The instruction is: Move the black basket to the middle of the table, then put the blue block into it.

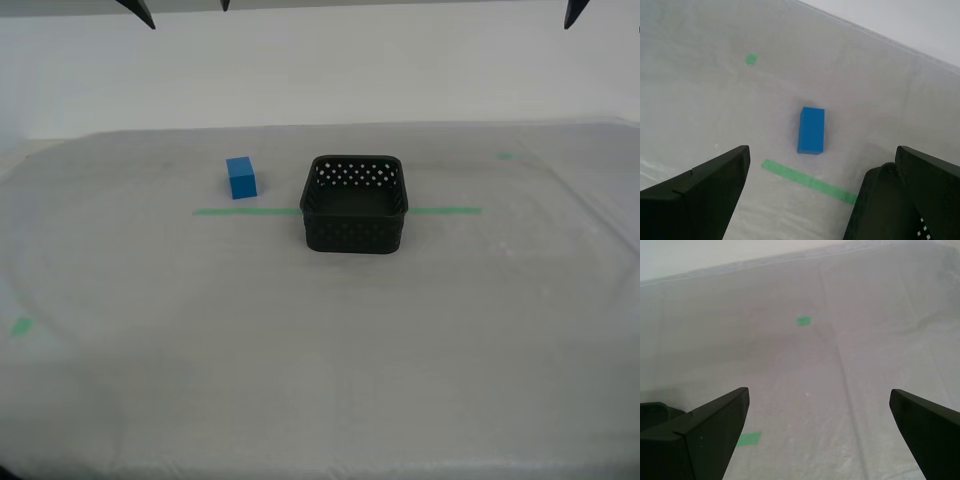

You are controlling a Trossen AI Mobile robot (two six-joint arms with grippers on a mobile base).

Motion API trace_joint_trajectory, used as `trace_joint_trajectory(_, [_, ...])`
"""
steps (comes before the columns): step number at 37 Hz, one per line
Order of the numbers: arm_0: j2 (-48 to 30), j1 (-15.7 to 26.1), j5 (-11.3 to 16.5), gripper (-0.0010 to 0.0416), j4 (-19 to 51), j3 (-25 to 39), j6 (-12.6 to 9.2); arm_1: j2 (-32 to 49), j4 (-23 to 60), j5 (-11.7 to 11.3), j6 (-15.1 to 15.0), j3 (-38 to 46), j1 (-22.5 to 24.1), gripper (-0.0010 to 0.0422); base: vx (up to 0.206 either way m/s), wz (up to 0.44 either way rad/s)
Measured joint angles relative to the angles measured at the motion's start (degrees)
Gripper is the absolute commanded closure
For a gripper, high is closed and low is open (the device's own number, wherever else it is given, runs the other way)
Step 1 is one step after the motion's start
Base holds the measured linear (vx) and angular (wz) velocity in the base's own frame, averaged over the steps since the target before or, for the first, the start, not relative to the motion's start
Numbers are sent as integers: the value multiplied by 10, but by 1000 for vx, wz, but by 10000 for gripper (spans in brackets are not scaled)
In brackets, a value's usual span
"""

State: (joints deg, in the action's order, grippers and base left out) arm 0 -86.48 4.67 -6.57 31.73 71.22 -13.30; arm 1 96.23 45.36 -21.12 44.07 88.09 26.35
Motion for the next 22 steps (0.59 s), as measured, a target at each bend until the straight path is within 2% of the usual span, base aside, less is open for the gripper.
trace_joint_trajectory(5, [0, -1, 0, 12, -1, 0, 0, 28, -7, 26, 7, 0, -5, 11, 0, 0])
trace_joint_trajectory(13, [0, 0, 0, 12, -1, 0, 0, 76, -11, 42, 8, 0, -10, 12, 0, 0])
trace_joint_trajectory(22, [0, 0, 0, 12, -3, 0, 0, 140, -13, 71, 7, 35, -17, 12, 0, 0])
